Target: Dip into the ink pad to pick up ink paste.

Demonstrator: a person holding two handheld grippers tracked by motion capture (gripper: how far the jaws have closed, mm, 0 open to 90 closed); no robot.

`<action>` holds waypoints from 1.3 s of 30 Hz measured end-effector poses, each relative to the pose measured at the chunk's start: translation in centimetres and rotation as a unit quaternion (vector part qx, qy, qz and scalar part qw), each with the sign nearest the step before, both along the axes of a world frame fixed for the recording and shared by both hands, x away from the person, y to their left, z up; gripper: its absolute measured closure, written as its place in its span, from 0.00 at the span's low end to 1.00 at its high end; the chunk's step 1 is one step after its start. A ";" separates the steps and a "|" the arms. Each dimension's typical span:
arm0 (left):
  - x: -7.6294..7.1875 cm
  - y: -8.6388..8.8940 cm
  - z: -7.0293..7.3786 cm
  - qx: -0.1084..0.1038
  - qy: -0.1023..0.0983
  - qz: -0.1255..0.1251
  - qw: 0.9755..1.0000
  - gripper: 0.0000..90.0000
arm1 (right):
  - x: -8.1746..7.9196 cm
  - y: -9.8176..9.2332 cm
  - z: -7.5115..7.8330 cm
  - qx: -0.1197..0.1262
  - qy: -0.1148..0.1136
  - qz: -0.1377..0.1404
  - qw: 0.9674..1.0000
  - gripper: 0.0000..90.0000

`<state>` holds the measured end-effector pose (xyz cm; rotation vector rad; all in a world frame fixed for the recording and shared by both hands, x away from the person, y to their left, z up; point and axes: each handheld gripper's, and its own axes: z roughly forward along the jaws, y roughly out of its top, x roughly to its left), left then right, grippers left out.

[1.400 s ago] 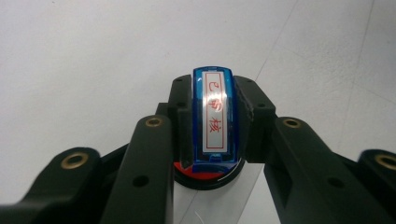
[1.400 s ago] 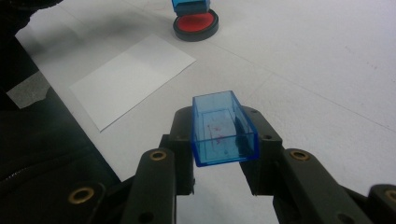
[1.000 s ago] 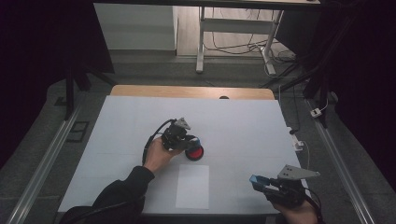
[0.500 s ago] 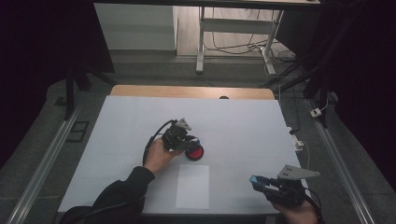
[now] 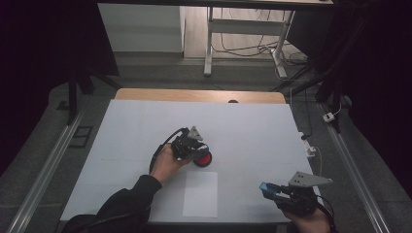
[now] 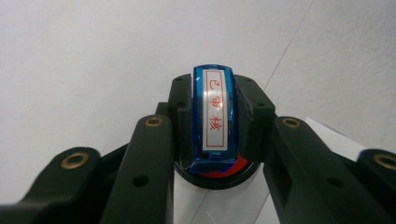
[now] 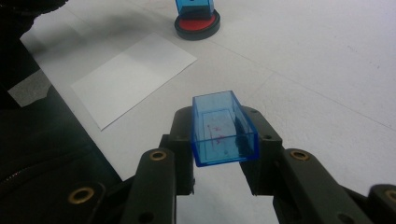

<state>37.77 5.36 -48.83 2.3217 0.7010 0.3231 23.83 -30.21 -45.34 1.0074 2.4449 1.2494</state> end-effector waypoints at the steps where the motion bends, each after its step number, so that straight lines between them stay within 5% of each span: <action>1: -0.1 -0.1 0.0 0.002 -0.002 0.000 1.000 0.78 | 0.0 0.0 0.0 0.000 0.000 0.000 1.000 0.76; 5: 0.0 0.0 0.0 -0.003 0.001 0.002 1.000 0.78 | 0.0 0.0 0.0 0.000 0.001 0.000 1.000 0.76; 10: 0.7 0.6 -0.2 -0.028 0.028 0.008 0.999 0.78 | 0.0 0.0 0.0 0.000 0.002 0.000 1.000 0.76; 24: 2.2 2.1 -0.6 -0.083 0.087 0.011 0.993 0.78 | 0.0 0.0 0.0 -0.001 0.003 0.000 1.000 0.76; 28: 2.0 2.0 -0.7 -0.083 0.079 0.011 0.993 0.78 | 0.0 0.0 0.0 -0.001 0.003 0.000 1.000 0.76; 34: 0.8 1.2 -0.6 -0.053 0.033 0.005 0.998 0.78 | 0.0 0.0 0.0 0.001 0.002 0.003 1.000 0.76; 39: 0.8 1.1 -0.5 -0.050 0.029 0.004 0.998 0.78 | 0.0 0.1 0.0 0.001 0.002 0.003 1.000 0.76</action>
